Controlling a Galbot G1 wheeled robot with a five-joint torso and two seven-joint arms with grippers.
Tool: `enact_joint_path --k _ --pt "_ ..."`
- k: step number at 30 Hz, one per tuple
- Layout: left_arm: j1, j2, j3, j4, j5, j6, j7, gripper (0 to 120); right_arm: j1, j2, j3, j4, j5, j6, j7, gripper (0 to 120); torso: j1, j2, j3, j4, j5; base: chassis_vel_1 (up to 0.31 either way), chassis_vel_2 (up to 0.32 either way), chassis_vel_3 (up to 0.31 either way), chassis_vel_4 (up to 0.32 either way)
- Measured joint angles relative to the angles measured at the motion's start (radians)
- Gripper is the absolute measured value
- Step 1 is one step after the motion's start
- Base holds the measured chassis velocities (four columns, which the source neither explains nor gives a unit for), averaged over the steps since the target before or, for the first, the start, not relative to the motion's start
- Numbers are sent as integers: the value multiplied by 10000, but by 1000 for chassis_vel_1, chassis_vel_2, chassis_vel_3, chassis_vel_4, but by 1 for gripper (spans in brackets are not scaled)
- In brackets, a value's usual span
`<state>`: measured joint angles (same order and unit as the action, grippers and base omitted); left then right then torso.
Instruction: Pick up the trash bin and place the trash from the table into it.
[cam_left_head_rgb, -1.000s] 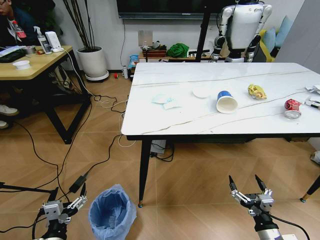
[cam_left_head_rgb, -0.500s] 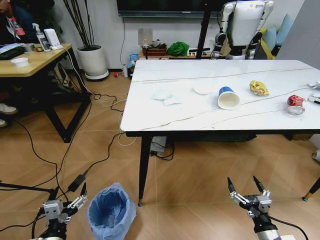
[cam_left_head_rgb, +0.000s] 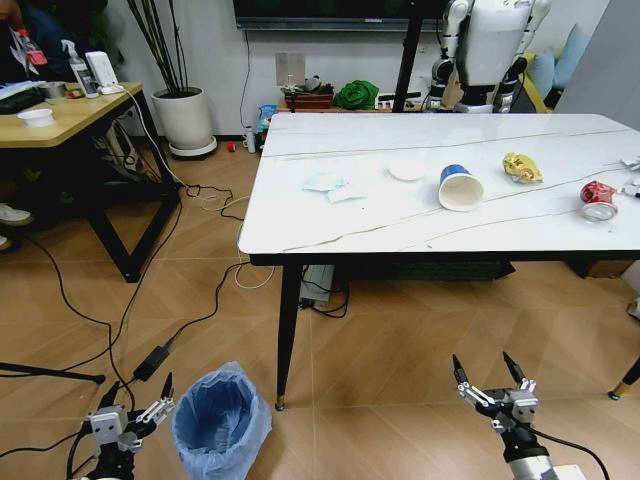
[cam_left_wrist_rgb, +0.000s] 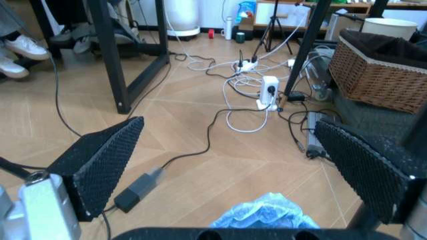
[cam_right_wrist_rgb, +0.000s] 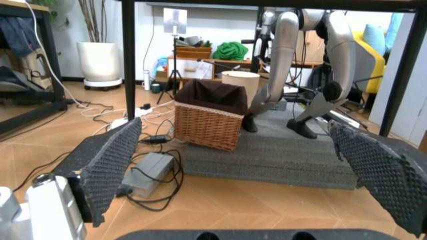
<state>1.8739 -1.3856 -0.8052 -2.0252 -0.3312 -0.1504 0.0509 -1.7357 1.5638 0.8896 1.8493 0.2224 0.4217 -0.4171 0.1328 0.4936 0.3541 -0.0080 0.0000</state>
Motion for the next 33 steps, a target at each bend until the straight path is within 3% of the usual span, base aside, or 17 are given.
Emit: enact_joint_path --k 33 --pt "-134 -201 -3 716 62 -320 239 100 -58 416 -118 -1 -266 327 -296 100 -485 -1352 -865 0 0 0 0 0 0"
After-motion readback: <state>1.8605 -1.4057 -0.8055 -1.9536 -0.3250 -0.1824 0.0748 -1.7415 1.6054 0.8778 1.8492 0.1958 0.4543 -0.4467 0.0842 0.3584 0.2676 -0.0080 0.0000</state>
